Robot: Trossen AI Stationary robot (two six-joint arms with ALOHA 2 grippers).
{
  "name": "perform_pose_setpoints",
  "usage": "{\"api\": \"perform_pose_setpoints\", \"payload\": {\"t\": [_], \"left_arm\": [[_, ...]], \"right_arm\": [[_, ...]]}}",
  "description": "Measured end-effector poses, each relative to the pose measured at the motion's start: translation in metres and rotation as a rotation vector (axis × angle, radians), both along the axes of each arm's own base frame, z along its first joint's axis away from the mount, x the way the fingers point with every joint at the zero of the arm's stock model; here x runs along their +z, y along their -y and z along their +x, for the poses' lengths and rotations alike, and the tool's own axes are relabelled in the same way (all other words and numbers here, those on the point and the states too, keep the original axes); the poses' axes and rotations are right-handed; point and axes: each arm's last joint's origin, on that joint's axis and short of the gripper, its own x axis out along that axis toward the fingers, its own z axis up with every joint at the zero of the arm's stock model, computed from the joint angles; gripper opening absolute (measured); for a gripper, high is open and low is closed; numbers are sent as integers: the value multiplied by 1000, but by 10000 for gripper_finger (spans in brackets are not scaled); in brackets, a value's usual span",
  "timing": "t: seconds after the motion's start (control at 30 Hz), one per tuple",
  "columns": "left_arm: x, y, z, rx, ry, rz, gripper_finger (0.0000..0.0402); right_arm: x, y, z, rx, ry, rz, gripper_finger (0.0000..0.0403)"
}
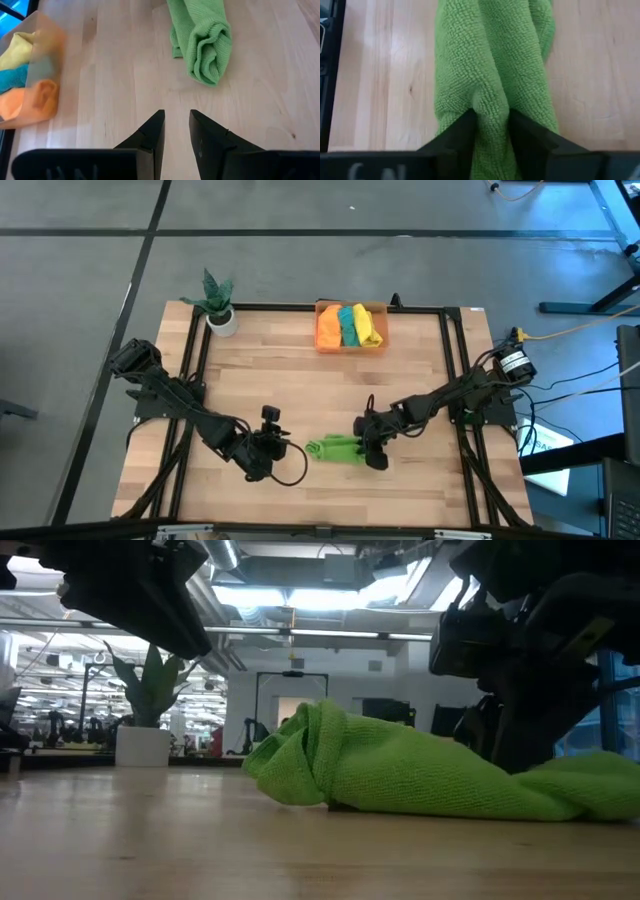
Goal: Roll microfiber towels into tight, uniform cylinder then place into a basket
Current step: Roll the green microfiber towel
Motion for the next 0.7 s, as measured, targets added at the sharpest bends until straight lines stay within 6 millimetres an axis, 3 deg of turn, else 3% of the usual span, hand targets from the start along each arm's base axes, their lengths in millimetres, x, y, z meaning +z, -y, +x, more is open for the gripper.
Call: {"api": "perform_pose_setpoints", "payload": {"t": [0.2, 0.37, 0.57, 0.7], "left_arm": [[0, 0, -1, -1, -8, 6, 80], [-1, 0, -1, -1, -12, 8, 80], [-1, 0, -3, -6, -22, 16, 80], [-1, 1, -3, -9, -23, 16, 80]], "right_arm": [[0, -1, 0, 27, 6, 10, 178], [-7, -1, 3, 15, 2, -26, 200], [-14, -2, 5, 5, 1, -38, 193], [-16, -3, 5, -23, -3, -57, 159]]}}
